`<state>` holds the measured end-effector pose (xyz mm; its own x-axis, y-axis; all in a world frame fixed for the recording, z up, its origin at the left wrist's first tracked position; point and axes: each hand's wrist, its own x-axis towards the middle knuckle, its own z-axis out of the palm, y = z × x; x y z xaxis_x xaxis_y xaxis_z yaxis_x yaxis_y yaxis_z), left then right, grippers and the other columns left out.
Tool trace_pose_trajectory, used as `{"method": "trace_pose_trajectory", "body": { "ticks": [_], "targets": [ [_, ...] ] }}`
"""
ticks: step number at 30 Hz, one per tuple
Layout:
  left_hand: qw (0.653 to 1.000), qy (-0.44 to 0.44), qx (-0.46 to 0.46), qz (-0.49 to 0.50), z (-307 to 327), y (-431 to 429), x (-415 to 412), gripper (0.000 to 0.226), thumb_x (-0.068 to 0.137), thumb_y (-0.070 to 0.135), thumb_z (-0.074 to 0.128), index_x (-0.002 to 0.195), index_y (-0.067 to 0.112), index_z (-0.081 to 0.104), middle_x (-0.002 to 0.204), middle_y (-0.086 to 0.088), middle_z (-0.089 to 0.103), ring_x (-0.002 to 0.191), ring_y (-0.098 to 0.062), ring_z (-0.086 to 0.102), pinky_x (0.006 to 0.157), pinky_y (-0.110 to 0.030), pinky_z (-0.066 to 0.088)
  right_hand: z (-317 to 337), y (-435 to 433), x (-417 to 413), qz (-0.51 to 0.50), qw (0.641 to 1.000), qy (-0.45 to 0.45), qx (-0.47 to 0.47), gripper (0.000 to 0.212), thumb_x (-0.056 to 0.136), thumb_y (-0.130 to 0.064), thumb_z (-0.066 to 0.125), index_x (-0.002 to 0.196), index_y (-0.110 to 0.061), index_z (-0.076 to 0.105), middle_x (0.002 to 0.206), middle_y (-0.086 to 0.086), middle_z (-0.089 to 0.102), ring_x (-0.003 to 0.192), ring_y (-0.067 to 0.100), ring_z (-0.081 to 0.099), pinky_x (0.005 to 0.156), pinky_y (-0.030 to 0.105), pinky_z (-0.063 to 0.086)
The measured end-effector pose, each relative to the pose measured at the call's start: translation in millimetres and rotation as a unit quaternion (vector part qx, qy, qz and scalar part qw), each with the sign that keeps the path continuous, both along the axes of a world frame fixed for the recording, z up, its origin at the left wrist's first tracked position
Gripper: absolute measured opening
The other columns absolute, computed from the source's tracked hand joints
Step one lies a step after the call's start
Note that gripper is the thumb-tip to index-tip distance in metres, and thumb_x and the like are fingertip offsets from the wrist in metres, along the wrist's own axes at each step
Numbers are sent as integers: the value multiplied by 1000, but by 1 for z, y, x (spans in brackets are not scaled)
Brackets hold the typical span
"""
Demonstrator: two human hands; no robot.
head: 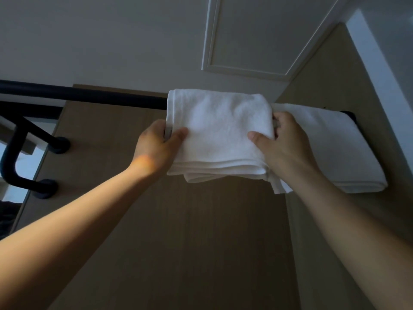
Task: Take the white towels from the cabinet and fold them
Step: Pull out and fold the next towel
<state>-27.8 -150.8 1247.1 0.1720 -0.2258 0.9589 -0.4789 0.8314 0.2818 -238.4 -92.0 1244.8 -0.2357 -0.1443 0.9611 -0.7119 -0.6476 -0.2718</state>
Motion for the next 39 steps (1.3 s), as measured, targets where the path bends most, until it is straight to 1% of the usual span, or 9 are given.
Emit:
{"method": "trace_pose_trajectory", "body": {
  "ticks": [5,8,11,22,26,28,31,34,39],
  "targets": [
    [990,63,67,-105,-9,-5,4,34,85,46,67,97,14,70,89,3,70,79,-11,65,63,-25,51,-5,2,1,-3,1000,5,-8,55,91,-27,67,139,-26,40,132,-2,55,116,20,57,89,35,51],
    [923,66,208,-316,-15,0,6,37,84,45,68,104,12,69,101,-5,75,89,-21,72,78,-35,57,-7,0,-4,-8,1000,4,2,57,92,-27,66,142,-26,40,135,-2,54,119,18,55,84,26,42],
    [872,33,277,-403,-21,3,4,37,88,45,62,107,15,66,102,-3,75,94,-21,72,85,-41,56,-7,0,-7,-4,1000,0,-1,57,91,-27,67,142,-27,42,134,-3,55,116,14,54,84,24,39],
    [912,29,213,-349,-48,7,8,34,91,44,56,96,14,71,97,-3,76,93,-17,72,87,-35,54,0,-4,-1,-2,1000,11,-21,54,92,-26,65,143,-24,46,135,-9,57,122,10,54,99,25,45],
    [904,31,217,-367,-49,14,10,31,94,37,55,97,11,72,98,-5,76,94,-19,72,84,-34,55,-13,-4,-3,24,999,23,41,58,89,-30,69,141,-23,46,129,-10,58,113,8,56,91,24,47],
    [902,42,209,-374,-49,15,9,30,94,34,57,94,8,72,98,-8,76,94,-21,72,86,-36,55,-25,-5,-5,39,996,9,77,38,89,-31,69,121,-15,60,114,0,67,97,14,66,83,34,56],
    [899,68,207,-381,-48,15,8,27,93,30,59,91,7,72,97,-12,75,92,-23,72,84,-35,57,-40,-6,-6,172,978,-59,101,19,96,-23,61,89,-6,66,92,12,71,69,15,72,57,22,56],
    [897,87,208,-380,-48,15,7,23,92,27,60,88,7,71,90,-11,75,85,-21,71,79,-34,58,-49,-6,-7,267,950,-117,115,21,98,-20,57,82,-9,66,83,7,74,73,18,74,68,26,60],
    [892,104,204,-390,-47,13,6,19,92,20,58,86,6,68,81,-9,71,77,-21,69,83,-39,57,-59,-21,-8,190,963,-137,132,39,93,-35,63,87,3,67,104,27,67,99,37,66,95,52,52]
  ]
}}
